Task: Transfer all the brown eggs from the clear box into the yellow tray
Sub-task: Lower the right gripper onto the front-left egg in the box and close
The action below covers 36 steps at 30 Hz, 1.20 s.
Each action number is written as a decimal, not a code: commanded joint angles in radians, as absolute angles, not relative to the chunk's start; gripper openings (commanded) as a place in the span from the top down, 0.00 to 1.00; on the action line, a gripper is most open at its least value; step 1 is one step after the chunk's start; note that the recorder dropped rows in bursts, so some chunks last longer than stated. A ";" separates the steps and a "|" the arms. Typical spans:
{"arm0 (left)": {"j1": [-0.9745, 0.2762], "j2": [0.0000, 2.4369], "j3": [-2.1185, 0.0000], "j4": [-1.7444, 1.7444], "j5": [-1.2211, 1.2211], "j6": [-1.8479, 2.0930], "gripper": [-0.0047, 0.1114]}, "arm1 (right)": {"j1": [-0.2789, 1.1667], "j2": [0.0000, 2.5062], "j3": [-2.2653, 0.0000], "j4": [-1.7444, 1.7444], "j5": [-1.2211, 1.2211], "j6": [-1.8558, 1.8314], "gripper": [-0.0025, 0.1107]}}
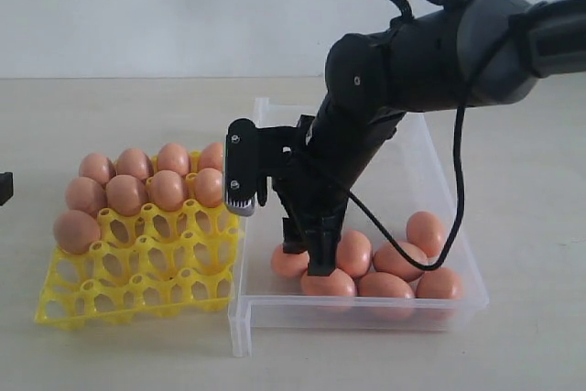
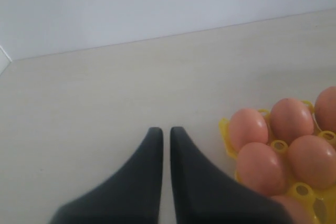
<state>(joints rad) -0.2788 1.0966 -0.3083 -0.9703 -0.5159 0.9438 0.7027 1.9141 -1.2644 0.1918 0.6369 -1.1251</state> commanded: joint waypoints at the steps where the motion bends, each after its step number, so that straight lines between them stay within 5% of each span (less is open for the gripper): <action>1: -0.277 1.089 -0.304 -0.967 -0.499 0.934 0.93 | 0.708 1.928 -1.269 0.176 0.646 -1.135 0.49; 25: -0.277 1.089 -0.304 -0.967 -0.499 0.934 0.93 | 0.708 2.054 -1.269 0.200 0.544 -1.056 0.49; 28: -0.277 1.089 -0.304 -0.967 -0.499 0.934 0.93 | 0.708 2.054 -1.269 0.191 0.544 -1.052 0.60; 32: -0.277 1.089 -0.304 -0.967 -0.499 0.934 0.93 | 0.708 2.054 -1.269 0.127 0.544 -1.043 0.98; 36: -0.277 1.089 -0.304 -0.967 -0.499 0.934 0.93 | 0.708 2.054 -1.269 0.090 0.503 -0.956 0.98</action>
